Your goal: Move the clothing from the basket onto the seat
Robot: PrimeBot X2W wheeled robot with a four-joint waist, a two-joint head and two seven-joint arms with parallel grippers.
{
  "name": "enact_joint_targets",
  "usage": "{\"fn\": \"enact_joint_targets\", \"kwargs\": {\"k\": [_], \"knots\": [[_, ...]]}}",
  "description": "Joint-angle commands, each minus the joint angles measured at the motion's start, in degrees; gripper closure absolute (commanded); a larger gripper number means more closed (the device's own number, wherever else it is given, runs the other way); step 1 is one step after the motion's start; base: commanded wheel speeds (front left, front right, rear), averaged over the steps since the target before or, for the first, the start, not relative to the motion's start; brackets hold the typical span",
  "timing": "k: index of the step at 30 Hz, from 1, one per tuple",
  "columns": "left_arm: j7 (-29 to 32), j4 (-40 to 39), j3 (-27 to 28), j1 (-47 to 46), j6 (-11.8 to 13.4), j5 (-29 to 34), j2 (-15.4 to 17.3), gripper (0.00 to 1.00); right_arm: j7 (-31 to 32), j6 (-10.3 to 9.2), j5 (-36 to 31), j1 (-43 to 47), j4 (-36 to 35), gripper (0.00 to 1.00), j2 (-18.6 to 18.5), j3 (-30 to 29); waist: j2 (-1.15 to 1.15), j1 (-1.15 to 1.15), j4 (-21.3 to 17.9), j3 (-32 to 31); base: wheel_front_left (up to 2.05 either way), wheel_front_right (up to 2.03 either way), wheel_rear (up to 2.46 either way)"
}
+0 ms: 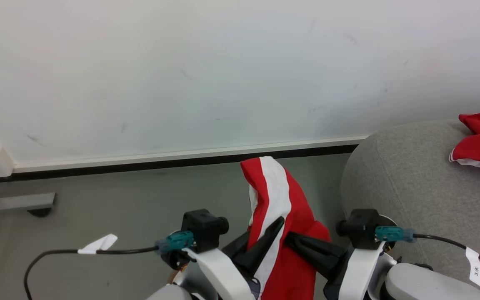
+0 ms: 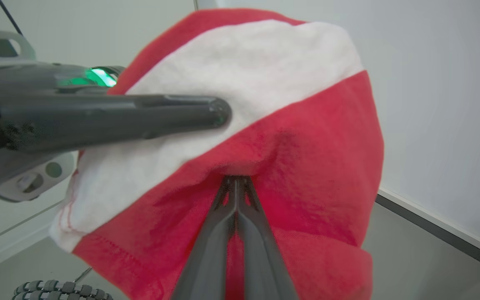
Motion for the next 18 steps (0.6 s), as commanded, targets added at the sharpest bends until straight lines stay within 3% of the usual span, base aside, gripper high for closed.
{"fn": "enact_joint_targets", "kwargs": {"k": [1, 18], "knots": [[-0.6, 0.2, 0.3, 0.0, 0.3, -0.2, 0.3, 1.0, -0.8, -0.15, 0.4, 0.4, 0.2, 1.0, -0.3, -0.1, 0.0, 0.0, -0.1, 0.0, 0.0, 0.0, 0.0], [-1.6, 1.7, 0.7, 0.3, 1.9, 0.1, 0.4, 1.0, -6.7, -0.15, 2.2, -0.6, 0.3, 1.0, -3.3, 0.0, 0.0, 0.0, -0.3, 0.6, 0.0, 0.0, 0.0]]}}
